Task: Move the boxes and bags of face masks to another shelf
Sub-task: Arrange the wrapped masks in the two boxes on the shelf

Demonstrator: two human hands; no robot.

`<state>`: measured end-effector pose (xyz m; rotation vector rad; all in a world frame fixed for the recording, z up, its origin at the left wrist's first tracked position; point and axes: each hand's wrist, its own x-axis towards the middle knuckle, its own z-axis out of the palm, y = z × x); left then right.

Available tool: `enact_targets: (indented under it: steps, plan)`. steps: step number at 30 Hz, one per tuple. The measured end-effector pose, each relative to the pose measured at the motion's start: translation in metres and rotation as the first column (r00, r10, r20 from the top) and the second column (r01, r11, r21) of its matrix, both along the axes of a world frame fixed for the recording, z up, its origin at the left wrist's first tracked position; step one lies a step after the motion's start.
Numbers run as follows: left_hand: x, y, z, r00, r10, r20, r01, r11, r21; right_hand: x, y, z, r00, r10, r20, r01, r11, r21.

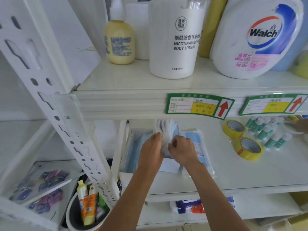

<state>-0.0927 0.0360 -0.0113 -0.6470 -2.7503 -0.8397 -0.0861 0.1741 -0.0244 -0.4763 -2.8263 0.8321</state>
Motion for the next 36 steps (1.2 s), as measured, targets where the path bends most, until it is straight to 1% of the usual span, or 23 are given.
enact_targets:
  steps: [2, 4, 7, 9, 11, 13, 17, 19, 20, 22, 23, 24, 25, 26, 27, 29, 30, 32, 36]
  plan:
    - [0.003, 0.003, -0.006, 1.000, 0.016, -0.010, -0.016, 1.000, 0.017, 0.002, 0.002, 0.002, 1.000, 0.022, -0.004, -0.022, 1.000, -0.011]
    - [0.005, 0.003, -0.010, 0.999, 0.026, -0.027, -0.026, 1.000, 0.004, 0.003, 0.004, 0.003, 0.999, 0.042, -0.006, -0.042, 0.999, -0.024]
    - [0.004, 0.001, -0.008, 1.000, 0.007, -0.006, -0.008, 0.987, -0.161, 0.003, 0.006, 0.002, 0.999, 0.050, -0.018, -0.051, 0.998, -0.040]
    - [0.003, -0.001, -0.003, 0.998, -0.047, 0.033, 0.053, 0.966, -0.254, 0.001, 0.006, 0.001, 0.998, 0.045, -0.032, -0.047, 0.998, -0.049]
    - [0.003, -0.005, 0.004, 0.990, -0.120, 0.071, 0.137, 0.925, -0.355, -0.001, 0.004, -0.001, 0.999, 0.020, -0.043, -0.021, 0.999, -0.040]
    - [0.004, -0.008, 0.009, 0.982, -0.154, 0.107, 0.185, 0.885, -0.428, -0.003, 0.003, -0.003, 0.998, -0.010, -0.055, 0.008, 0.999, -0.044]
    - [0.006, -0.013, 0.006, 0.987, -0.133, 0.087, 0.158, 0.798, -0.582, -0.001, 0.000, -0.006, 0.994, -0.030, -0.100, 0.013, 0.986, -0.164]
    - [0.006, -0.014, 0.002, 0.986, -0.127, 0.110, 0.167, 0.818, -0.550, 0.000, -0.001, -0.007, 0.991, -0.025, -0.132, 0.002, 0.986, -0.167]
    - [0.004, -0.014, 0.002, 0.987, -0.121, 0.109, 0.160, 0.856, -0.491, 0.001, -0.002, -0.007, 0.990, -0.019, -0.142, -0.002, 0.989, -0.148]
    - [-0.001, -0.012, 0.001, 0.992, -0.102, 0.074, 0.120, 0.940, -0.320, 0.002, -0.003, -0.007, 0.991, 0.018, -0.132, -0.030, 0.996, -0.088]
    - [-0.003, -0.010, 0.000, 0.991, -0.110, 0.080, 0.125, 0.967, -0.221, 0.003, -0.005, -0.007, 0.992, 0.035, -0.122, -0.042, 0.997, -0.057]
    - [-0.004, -0.007, -0.002, 0.984, -0.142, 0.108, 0.156, 0.979, -0.135, 0.003, -0.006, -0.007, 0.992, 0.047, -0.115, -0.050, 0.998, -0.029]
    - [-0.005, -0.005, -0.004, 0.972, -0.186, 0.142, 0.199, 0.976, -0.090, 0.002, -0.007, -0.007, 0.992, 0.054, -0.110, -0.054, 0.999, 0.003]
    - [-0.006, -0.005, -0.007, 0.961, -0.222, 0.164, 0.241, 0.965, -0.106, 0.002, -0.007, -0.007, 0.993, 0.058, -0.103, -0.054, 0.998, 0.042]
    - [-0.007, -0.006, -0.011, 0.956, -0.240, 0.166, 0.267, 0.949, -0.169, 0.002, -0.008, -0.007, 0.993, 0.064, -0.094, -0.056, 0.995, 0.084]
    - [-0.011, -0.010, -0.020, 0.963, -0.228, 0.145, 0.262, 0.917, -0.301, 0.002, -0.009, -0.008, 0.993, 0.079, -0.083, -0.067, 0.988, 0.137]
    - [-0.014, -0.011, -0.024, 0.968, -0.213, 0.133, 0.245, 0.914, -0.324, 0.003, -0.010, -0.008, 0.993, 0.084, -0.086, -0.071, 0.987, 0.143]
    - [-0.017, -0.012, -0.027, 0.974, -0.204, 0.096, 0.223, 0.931, -0.290, 0.006, -0.010, -0.009, 0.991, 0.074, -0.108, -0.059, 0.989, 0.133]
    - [-0.019, -0.004, -0.030, 0.979, -0.197, -0.043, 0.182, 0.954, -0.238, 0.009, -0.010, -0.008, 0.988, 0.093, -0.120, -0.080, 0.991, 0.108]
